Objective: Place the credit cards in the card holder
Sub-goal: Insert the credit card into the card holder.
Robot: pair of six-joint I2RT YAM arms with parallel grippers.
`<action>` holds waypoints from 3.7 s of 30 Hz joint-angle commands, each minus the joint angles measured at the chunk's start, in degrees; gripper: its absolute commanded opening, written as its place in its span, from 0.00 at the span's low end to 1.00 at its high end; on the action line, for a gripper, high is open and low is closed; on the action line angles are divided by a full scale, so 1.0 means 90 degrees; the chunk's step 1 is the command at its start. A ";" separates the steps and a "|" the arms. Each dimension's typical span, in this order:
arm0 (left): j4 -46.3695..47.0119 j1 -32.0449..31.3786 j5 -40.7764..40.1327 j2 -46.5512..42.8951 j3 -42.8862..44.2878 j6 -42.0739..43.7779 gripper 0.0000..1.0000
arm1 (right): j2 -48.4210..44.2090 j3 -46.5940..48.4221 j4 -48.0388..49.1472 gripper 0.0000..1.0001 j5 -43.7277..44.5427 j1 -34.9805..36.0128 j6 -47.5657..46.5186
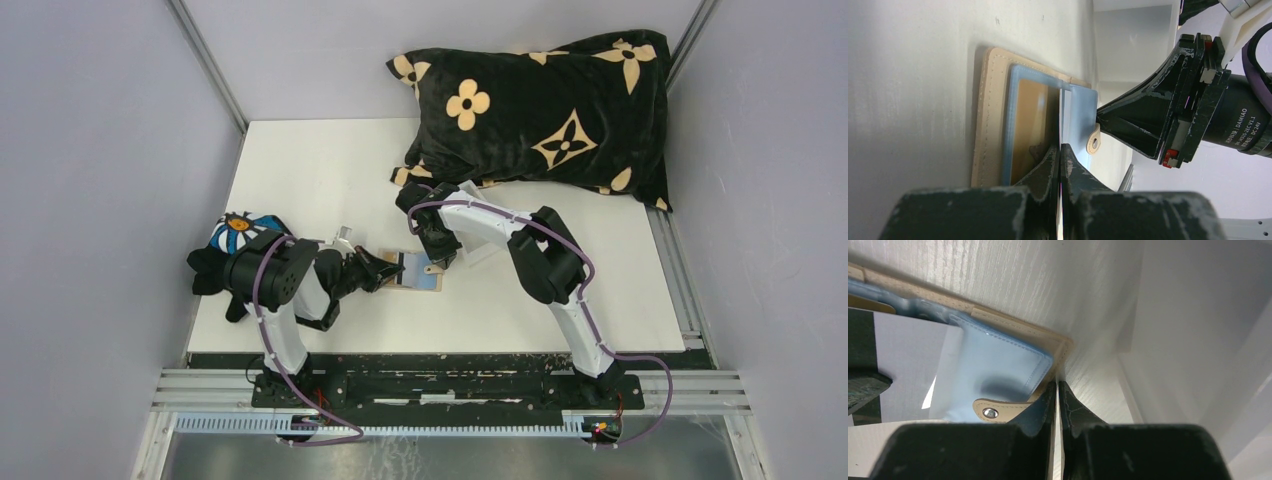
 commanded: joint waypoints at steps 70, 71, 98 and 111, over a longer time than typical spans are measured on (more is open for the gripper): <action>-0.7776 -0.2117 -0.3695 -0.4092 0.1770 0.2245 0.58 | -0.0093 0.0048 0.0810 0.10 -0.0804 0.0097 -0.0098; -0.7789 -0.2118 -0.3678 -0.4077 0.1748 0.2244 0.58 | -0.0090 0.0052 0.0807 0.10 -0.0805 0.0102 -0.0099; -0.7390 -0.2123 -0.3197 -0.3385 0.1701 0.2310 0.56 | -0.0075 -0.0092 0.0935 0.09 -0.0834 0.0097 0.0027; -0.7116 -0.2123 -0.3044 -0.3391 0.1708 0.2104 0.56 | -0.0089 -0.0059 0.0926 0.09 -0.0883 0.0116 0.0031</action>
